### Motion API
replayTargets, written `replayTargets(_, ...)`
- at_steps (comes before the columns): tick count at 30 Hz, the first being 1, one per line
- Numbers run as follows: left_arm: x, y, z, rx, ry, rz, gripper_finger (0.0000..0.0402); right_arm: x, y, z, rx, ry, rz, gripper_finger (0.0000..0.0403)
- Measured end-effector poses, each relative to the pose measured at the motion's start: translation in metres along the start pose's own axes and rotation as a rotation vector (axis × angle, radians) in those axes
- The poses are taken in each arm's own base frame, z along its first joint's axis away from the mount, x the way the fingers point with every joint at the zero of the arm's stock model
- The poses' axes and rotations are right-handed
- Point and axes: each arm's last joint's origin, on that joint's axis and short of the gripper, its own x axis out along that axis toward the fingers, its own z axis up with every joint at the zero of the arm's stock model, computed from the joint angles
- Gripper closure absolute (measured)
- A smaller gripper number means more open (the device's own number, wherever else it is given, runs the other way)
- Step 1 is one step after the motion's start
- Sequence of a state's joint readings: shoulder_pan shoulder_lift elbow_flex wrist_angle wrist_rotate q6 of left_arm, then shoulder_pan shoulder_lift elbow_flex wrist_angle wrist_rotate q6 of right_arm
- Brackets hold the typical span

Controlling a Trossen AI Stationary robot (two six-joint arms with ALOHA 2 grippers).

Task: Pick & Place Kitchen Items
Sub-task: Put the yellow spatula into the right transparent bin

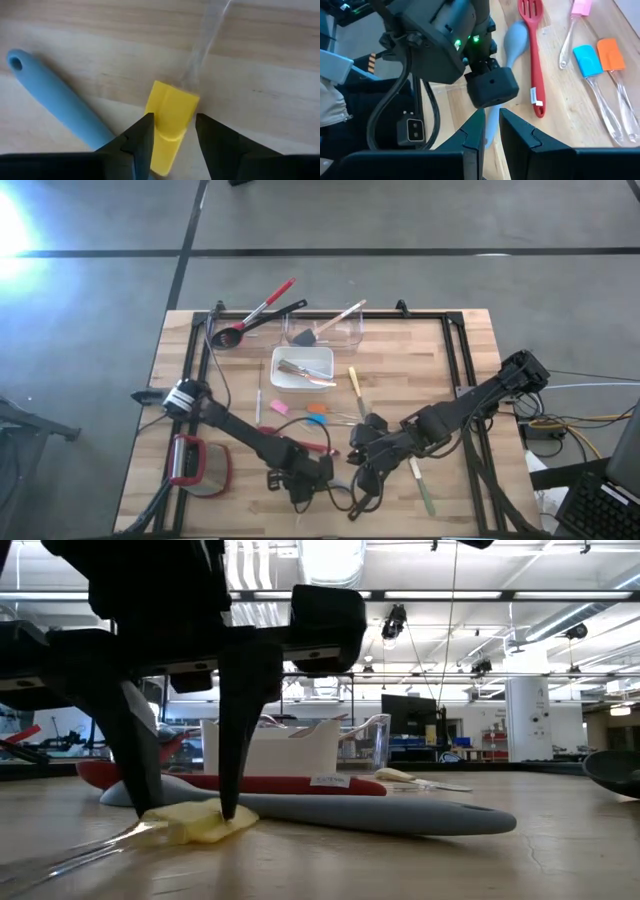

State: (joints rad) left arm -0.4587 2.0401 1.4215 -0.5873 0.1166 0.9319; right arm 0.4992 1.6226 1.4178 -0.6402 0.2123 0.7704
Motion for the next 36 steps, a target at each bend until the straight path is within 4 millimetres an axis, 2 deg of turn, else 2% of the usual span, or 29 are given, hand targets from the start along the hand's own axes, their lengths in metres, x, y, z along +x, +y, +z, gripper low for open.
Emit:
replayTargets(9, 0.007, 0.005, 0.003, 0.000, -0.025, -0.013, 0.0270, 0.000, 0.000, 0.000, -0.012, 0.000, 0.000, 0.0351)
replayTargets(17, 0.003, 0.004, 0.002, -0.055, -0.019, -0.014, 0.0364, 0.000, 0.000, 0.000, -0.015, 0.000, 0.001, 0.0351)
replayTargets(21, -0.004, 0.002, 0.002, -0.104, -0.012, -0.027, 0.0371, 0.000, 0.000, 0.000, -0.015, 0.000, 0.001, 0.0351)
replayTargets(29, -0.027, -0.014, -0.002, -0.244, 0.076, -0.120, 0.0371, 0.000, 0.000, 0.000, -0.014, 0.001, 0.002, 0.0351)
replayTargets(36, -0.065, -0.034, -0.012, -0.414, 0.169, -0.082, 0.0371, 0.000, -0.001, -0.001, -0.030, 0.011, -0.008, 0.0351)
